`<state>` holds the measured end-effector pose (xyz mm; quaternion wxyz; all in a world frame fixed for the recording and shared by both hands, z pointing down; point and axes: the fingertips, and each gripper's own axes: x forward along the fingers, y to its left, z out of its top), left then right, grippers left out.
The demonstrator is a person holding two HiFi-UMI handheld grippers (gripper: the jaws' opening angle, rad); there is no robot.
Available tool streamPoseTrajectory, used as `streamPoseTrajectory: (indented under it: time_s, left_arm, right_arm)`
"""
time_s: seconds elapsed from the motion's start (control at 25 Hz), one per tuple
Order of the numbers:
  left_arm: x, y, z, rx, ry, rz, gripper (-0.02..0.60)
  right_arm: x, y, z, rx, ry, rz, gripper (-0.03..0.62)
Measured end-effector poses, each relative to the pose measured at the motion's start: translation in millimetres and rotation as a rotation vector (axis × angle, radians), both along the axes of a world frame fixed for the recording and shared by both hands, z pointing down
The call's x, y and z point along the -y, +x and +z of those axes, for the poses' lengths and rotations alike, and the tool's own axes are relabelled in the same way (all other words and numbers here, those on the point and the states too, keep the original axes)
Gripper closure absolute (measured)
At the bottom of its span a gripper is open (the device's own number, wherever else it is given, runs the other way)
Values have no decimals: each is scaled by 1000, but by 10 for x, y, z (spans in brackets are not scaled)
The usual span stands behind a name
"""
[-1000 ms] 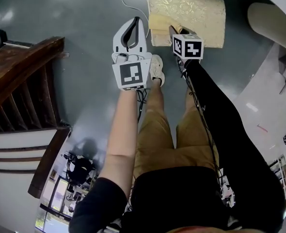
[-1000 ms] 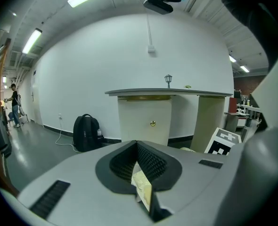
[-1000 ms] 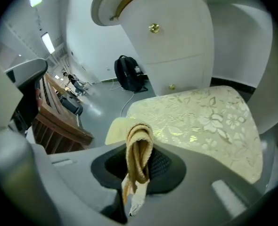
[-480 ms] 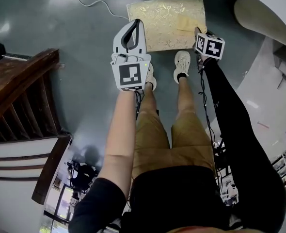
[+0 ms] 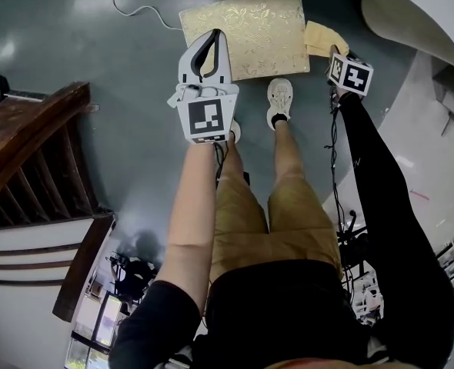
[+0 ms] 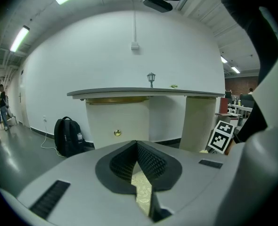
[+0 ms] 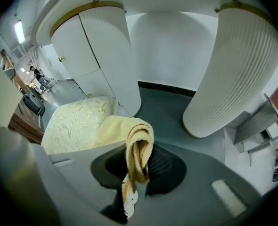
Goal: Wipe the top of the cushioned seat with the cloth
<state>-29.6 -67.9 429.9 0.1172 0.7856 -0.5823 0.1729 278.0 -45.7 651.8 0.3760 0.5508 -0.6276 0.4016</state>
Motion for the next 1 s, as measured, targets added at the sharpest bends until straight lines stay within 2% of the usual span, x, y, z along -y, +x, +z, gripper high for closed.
streamPoseTrajectory:
  time_s: [0.24,0.44,0.64,0.8,1.0]
  left_arm:
    - [-61,27,44,-3,-14,-8,574]
    - [-154,-158,43,4,-17,-26,574]
    - [-313,-607,44,11,-17,-56,574]
    - [-428,-831,-35,14,-8,-77,574]
    - [-624,-1224,-70,20,-10,-109,574]
  right_arm:
    - [-68,-14,-166,61,91,-40,536]
    - [-172,-469,-440,160,161,-107,536]
    - [-327,-1550,-649,271,205,-297,536]
    - [-432,-2272,-823,378,213,-383,536]
    - [-862,-3357,-858,550,102,-518,537]
